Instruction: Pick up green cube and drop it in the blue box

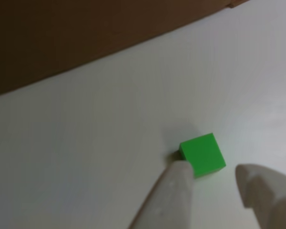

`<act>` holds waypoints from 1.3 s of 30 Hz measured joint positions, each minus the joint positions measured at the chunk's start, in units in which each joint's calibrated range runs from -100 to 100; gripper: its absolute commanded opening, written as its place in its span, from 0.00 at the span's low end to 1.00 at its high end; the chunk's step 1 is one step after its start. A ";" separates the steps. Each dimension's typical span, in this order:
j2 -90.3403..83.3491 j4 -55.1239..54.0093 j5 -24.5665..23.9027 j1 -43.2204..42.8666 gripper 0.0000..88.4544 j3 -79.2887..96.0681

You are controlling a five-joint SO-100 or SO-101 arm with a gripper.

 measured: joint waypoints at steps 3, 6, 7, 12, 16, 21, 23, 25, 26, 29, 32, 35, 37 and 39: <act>0.00 0.00 0.00 -0.92 0.02 0.00; 0.00 0.00 0.00 -1.07 0.02 0.00; 0.00 0.00 0.00 -1.14 0.02 0.00; 0.17 0.00 0.00 -1.28 0.02 0.00; 2.92 0.00 0.00 -1.28 0.02 0.00; 8.10 0.00 0.00 -1.28 0.02 0.00; 10.03 0.00 0.00 -1.28 0.02 0.00; 11.61 0.00 0.00 -1.28 0.02 0.00; 12.20 0.00 0.00 -1.28 0.03 0.00; 12.95 0.00 0.00 -1.28 0.03 0.00; 14.04 0.00 0.00 -1.28 0.07 0.00; 15.62 0.00 0.00 -1.28 0.12 0.00; 16.37 0.00 0.00 -1.28 0.15 0.00; 17.04 0.00 0.00 -1.28 0.17 0.00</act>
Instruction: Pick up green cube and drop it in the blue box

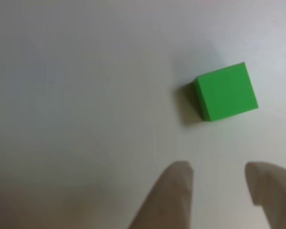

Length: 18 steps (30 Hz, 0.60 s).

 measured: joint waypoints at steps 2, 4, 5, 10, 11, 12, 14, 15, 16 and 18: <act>0.84 0.00 0.00 0.00 0.19 0.00; 1.92 -0.08 0.00 0.00 0.21 0.00; 2.42 -0.08 0.00 0.00 0.21 0.00; 4.59 -0.08 0.00 0.00 0.25 0.00; 4.93 -0.08 0.00 0.00 0.25 0.00; 5.35 -0.08 0.00 0.00 0.26 0.00; 6.02 -0.25 0.00 0.00 0.27 0.00; 6.43 -0.25 0.00 0.00 0.27 0.00; 7.02 -0.41 0.00 0.00 0.27 0.00; 8.19 -1.57 0.00 0.00 0.28 0.00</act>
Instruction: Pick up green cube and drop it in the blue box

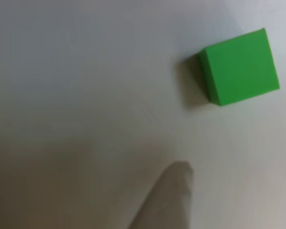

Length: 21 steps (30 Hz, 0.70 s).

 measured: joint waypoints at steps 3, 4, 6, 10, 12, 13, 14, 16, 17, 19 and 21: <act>2.26 -4.72 0.00 0.00 0.28 0.00; 3.09 -6.45 0.10 0.00 0.28 0.00; 4.43 -9.68 0.34 0.00 0.28 0.00; 6.18 -12.25 1.76 0.00 0.28 0.00; 6.35 -12.49 2.44 0.00 0.28 0.00; 6.35 -12.49 2.69 0.00 0.28 0.00; 6.35 -12.49 2.93 0.00 0.28 0.00; 6.35 -12.49 3.42 0.00 0.28 0.00; 6.43 -12.49 3.71 0.00 0.28 0.00; 6.52 -12.49 4.15 0.00 0.28 0.00; 6.52 -12.49 4.35 0.00 0.28 0.00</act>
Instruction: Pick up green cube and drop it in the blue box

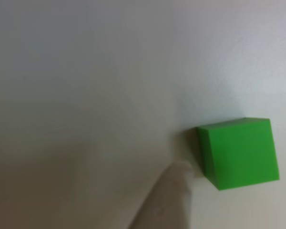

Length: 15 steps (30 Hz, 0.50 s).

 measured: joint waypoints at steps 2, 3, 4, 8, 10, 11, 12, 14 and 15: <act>0.00 0.00 0.00 0.00 0.28 0.00; 0.00 0.00 0.00 0.00 0.28 0.00; 0.00 0.00 0.00 0.00 0.28 0.00; 0.00 0.00 0.00 0.00 0.28 0.00; 0.33 0.00 0.00 0.00 0.29 0.00; 0.84 0.00 0.00 0.00 0.30 0.00; 1.50 0.00 0.00 0.00 0.31 0.00; 2.59 0.00 0.00 0.00 0.33 0.00; 3.09 0.00 0.00 0.00 0.34 0.00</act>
